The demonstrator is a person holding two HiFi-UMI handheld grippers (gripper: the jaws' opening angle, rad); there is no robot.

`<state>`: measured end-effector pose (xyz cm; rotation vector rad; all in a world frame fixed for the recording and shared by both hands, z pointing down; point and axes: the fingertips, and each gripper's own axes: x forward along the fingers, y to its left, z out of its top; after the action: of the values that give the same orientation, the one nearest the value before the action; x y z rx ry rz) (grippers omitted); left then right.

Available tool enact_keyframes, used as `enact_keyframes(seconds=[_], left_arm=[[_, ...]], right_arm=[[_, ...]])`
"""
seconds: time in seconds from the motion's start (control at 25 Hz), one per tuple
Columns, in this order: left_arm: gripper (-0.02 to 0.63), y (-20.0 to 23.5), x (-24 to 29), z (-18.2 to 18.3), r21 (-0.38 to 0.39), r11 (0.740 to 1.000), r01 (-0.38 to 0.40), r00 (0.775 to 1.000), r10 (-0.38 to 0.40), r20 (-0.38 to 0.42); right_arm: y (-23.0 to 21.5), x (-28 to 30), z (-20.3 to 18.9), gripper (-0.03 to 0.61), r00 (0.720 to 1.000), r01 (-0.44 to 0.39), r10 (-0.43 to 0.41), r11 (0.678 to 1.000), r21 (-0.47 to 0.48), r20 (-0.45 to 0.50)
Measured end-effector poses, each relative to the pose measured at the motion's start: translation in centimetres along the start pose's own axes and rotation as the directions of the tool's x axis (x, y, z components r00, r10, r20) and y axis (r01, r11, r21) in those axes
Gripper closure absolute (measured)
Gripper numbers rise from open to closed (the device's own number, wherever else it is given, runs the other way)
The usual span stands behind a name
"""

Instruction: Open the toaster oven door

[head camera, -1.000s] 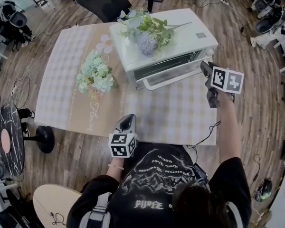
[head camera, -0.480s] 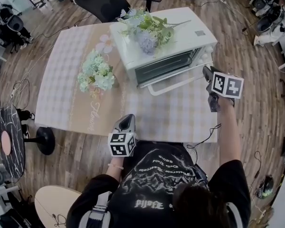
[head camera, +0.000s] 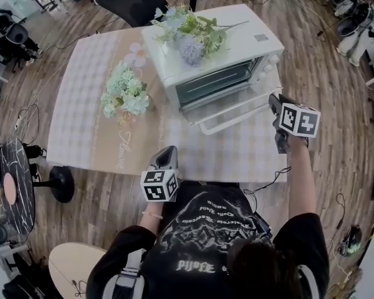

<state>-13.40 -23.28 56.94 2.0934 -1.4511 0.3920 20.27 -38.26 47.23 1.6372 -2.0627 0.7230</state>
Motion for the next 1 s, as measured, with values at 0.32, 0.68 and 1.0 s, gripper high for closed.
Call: enact_keyframes(seconds=[0.32, 0.68, 1.0], left_arm=[[0.594, 0.3, -0.3, -0.1, 0.003, 1.0, -0.01, 1.0, 0.01, 0.001], [0.594, 1.6, -0.9, -0.1, -0.013, 0.999, -0.042, 0.999, 0.042, 0.016], [0.594, 1.8, -0.5, 0.2, 0.0, 0.999, -0.054, 0.998, 0.054, 0.019]], right_arm=[[-0.8, -0.5, -2.8, 0.46, 0.999, 0.032, -0.032, 0.999, 0.018, -0.021], [-1.5, -0.6, -5.3, 0.465, 0.997, 0.072, -0.071, 0.997, 0.039, -0.037], [-2.3, -0.2, -8.0, 0.469, 0.992, 0.107, -0.103, 0.992, 0.067, -0.069]])
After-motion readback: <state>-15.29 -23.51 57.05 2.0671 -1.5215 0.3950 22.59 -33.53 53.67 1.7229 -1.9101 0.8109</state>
